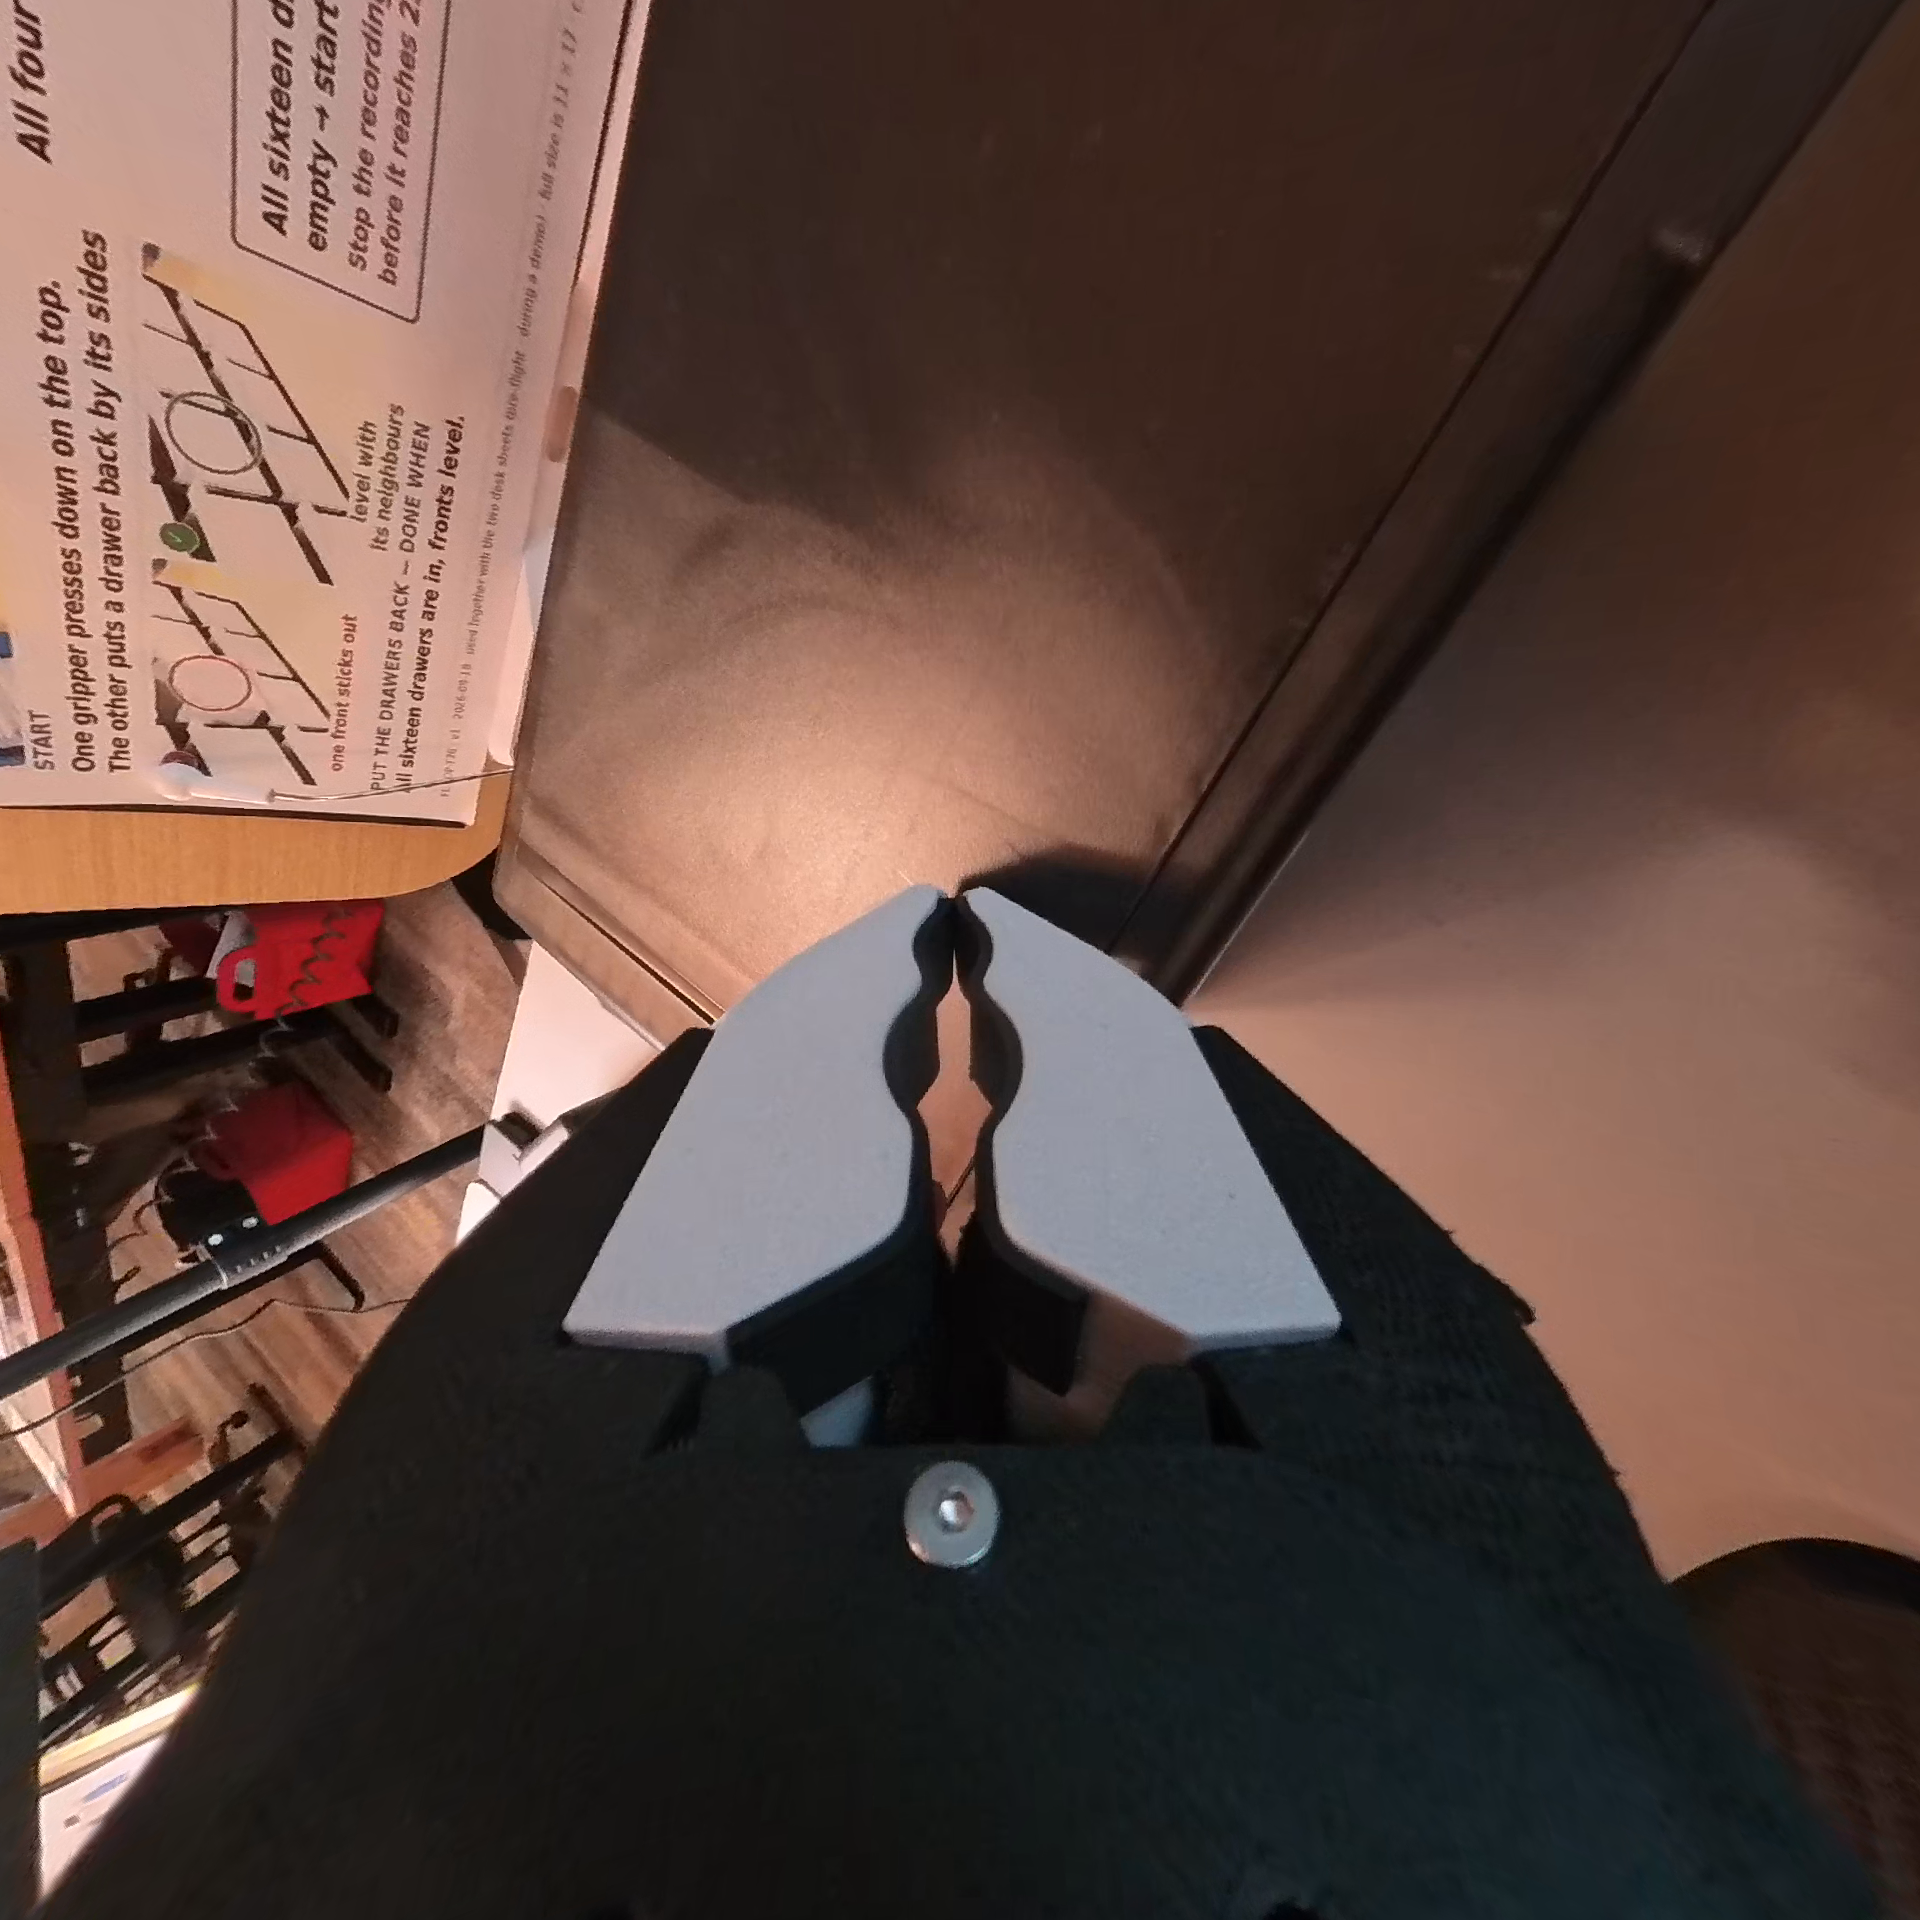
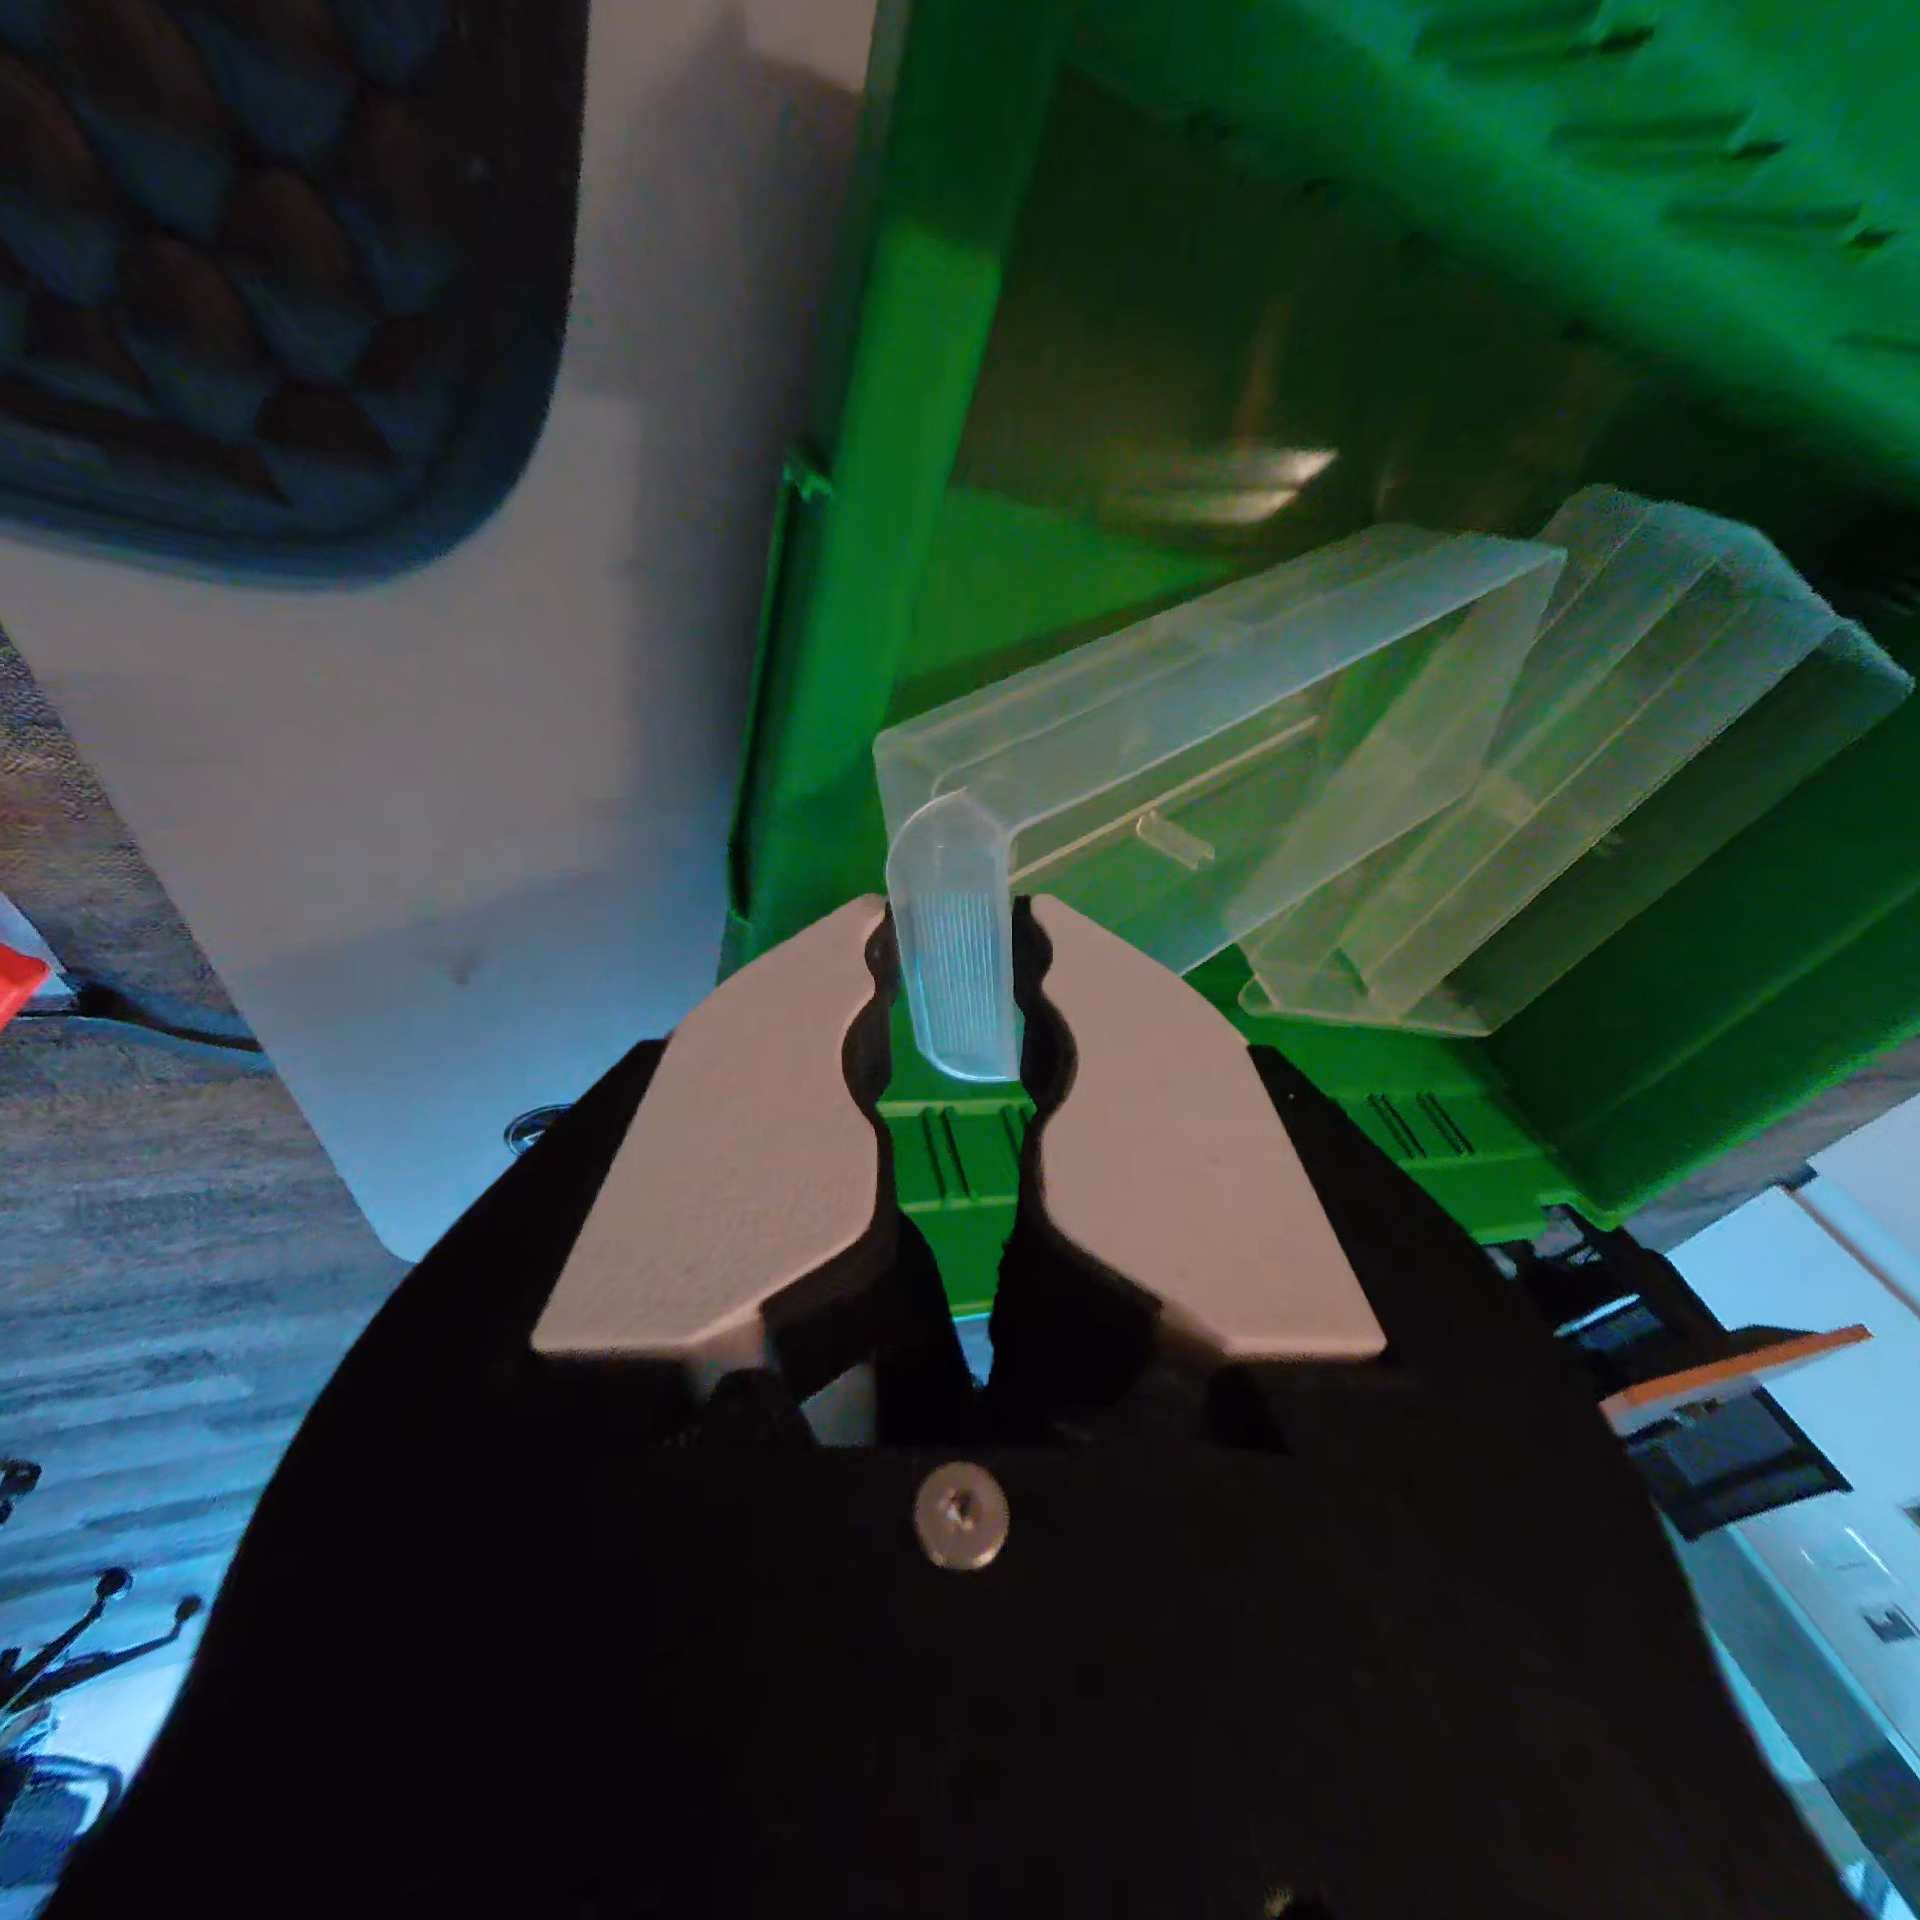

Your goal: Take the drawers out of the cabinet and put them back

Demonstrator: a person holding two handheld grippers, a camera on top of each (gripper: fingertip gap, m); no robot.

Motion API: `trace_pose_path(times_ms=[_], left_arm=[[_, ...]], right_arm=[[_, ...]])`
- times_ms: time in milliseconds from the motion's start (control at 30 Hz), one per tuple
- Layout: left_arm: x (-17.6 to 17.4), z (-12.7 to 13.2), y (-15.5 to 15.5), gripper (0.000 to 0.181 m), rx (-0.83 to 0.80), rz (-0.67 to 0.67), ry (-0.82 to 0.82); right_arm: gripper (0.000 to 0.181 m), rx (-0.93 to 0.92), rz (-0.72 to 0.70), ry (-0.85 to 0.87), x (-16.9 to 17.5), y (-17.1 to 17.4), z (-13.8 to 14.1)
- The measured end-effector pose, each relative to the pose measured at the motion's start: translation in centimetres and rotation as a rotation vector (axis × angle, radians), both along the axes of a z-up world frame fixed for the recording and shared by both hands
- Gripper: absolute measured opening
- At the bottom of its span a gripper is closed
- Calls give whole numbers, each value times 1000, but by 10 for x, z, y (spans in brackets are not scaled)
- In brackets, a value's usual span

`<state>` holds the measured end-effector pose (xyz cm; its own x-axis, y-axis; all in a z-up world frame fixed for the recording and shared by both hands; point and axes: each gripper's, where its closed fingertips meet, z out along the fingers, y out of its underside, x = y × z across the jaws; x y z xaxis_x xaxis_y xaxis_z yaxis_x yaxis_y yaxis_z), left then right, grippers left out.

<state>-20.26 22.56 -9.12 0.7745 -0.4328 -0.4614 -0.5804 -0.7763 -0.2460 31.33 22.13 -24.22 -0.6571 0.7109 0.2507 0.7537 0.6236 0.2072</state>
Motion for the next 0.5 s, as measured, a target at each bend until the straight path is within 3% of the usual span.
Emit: trace_pose_path(times_ms=[500], left_arm=[[0,0,0,0,8,-4,0]], right_arm=[[27,16,-202,-61,27,20,-16]])
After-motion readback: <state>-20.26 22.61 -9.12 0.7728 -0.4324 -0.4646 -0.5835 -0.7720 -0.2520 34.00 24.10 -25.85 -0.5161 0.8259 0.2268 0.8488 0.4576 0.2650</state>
